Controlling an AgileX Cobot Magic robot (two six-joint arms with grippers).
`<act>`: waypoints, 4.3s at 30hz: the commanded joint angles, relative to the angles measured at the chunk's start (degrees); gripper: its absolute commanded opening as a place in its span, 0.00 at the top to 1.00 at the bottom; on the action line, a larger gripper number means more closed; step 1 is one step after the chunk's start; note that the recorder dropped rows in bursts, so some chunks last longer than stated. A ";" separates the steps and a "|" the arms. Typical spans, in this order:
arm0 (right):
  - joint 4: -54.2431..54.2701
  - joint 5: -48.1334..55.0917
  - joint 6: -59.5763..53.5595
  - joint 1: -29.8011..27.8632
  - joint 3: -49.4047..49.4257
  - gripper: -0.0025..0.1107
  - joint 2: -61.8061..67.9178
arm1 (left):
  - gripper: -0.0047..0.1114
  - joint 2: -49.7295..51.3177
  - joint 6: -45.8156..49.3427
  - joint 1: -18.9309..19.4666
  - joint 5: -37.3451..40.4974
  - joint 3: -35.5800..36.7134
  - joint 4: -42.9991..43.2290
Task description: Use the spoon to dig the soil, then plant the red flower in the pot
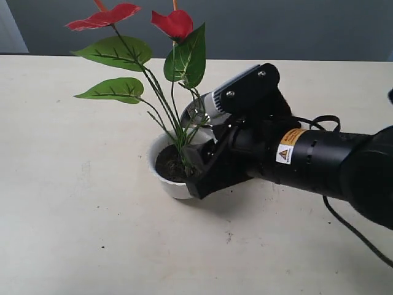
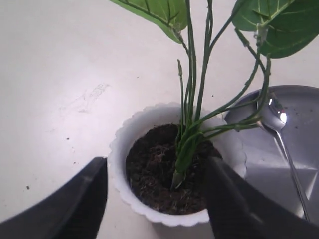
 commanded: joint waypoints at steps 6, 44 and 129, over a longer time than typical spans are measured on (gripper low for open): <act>8.47 28.78 1.34 -0.18 0.31 0.91 -27.80 | 0.96 -0.05 -0.19 -0.29 -0.75 -0.14 -0.59; 49.39 37.93 -34.77 -47.22 20.52 0.94 -70.58 | 0.96 -0.05 -0.08 -0.29 -0.75 -0.14 -0.59; -9.24 20.04 14.28 -47.52 35.32 0.94 -78.14 | 0.96 -0.05 -0.08 -0.29 -0.85 -0.14 -0.59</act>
